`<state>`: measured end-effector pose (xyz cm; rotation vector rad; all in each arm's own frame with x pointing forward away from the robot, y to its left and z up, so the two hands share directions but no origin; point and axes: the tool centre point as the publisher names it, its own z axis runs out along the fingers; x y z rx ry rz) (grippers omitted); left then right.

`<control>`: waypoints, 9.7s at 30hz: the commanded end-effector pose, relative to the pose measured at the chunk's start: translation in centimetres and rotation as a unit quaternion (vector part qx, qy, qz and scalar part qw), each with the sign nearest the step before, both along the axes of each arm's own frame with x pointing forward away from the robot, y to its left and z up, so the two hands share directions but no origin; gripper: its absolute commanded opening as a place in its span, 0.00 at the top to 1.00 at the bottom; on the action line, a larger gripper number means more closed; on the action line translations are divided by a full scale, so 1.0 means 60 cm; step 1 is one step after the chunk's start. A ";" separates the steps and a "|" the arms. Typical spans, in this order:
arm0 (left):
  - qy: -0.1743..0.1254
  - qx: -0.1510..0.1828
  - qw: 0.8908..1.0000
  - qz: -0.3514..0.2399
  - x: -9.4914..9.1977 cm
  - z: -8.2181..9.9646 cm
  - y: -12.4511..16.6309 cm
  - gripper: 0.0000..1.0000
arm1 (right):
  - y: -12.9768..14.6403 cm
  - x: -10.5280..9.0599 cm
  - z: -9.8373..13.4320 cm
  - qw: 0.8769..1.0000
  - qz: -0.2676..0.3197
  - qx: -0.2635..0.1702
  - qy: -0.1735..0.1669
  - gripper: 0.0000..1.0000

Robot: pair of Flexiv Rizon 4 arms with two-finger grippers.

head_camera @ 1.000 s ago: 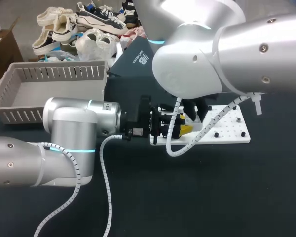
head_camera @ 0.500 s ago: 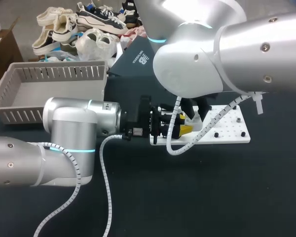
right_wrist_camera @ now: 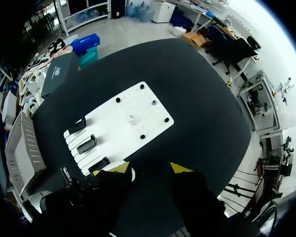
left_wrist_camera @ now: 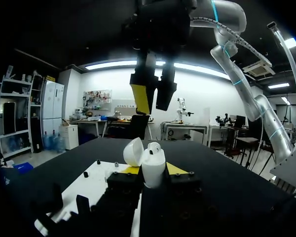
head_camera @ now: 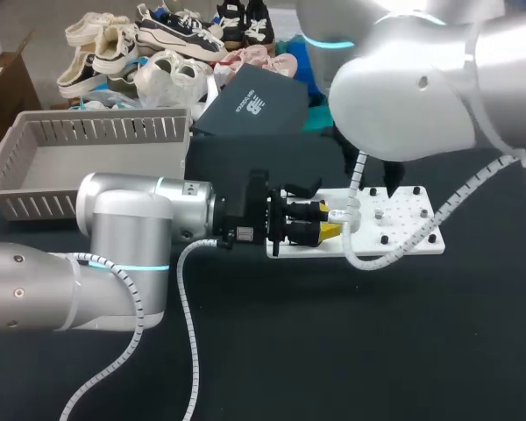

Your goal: Pick up each earbud case from the left stands, insert the matching earbuds, close the lid, and place the case in the box.

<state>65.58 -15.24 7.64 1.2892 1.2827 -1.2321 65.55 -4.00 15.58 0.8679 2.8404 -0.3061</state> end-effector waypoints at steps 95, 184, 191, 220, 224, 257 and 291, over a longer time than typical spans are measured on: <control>0.000 0.000 1.000 -0.002 0.003 -0.001 -0.001 1.00 | -0.038 0.134 -0.214 0.980 0.018 0.195 -0.026 0.60; 0.000 0.000 1.000 -0.002 0.003 -0.001 -0.001 1.00 | -0.095 0.075 -0.093 0.975 0.030 0.203 -0.080 1.00; 0.000 0.000 1.000 -0.002 0.003 -0.001 -0.001 1.00 | -0.091 0.027 -0.018 0.971 0.070 0.206 -0.102 1.00; 0.000 0.000 1.000 -0.002 0.003 -0.001 -0.001 1.00 | 0.069 -0.056 0.027 0.949 0.262 0.170 0.044 1.00; 0.000 0.000 1.000 -0.002 0.003 -0.001 -0.001 1.00 | 0.076 -0.051 0.021 0.948 0.264 0.171 0.053 1.00; 0.000 0.000 1.000 -0.002 0.003 -0.001 -0.001 1.00 | 0.102 -0.023 -0.030 0.927 0.308 0.192 0.099 1.00; 0.000 0.000 1.000 -0.002 0.003 -0.001 -0.001 1.00 | 0.101 -0.012 -0.049 0.926 0.314 0.186 0.099 1.00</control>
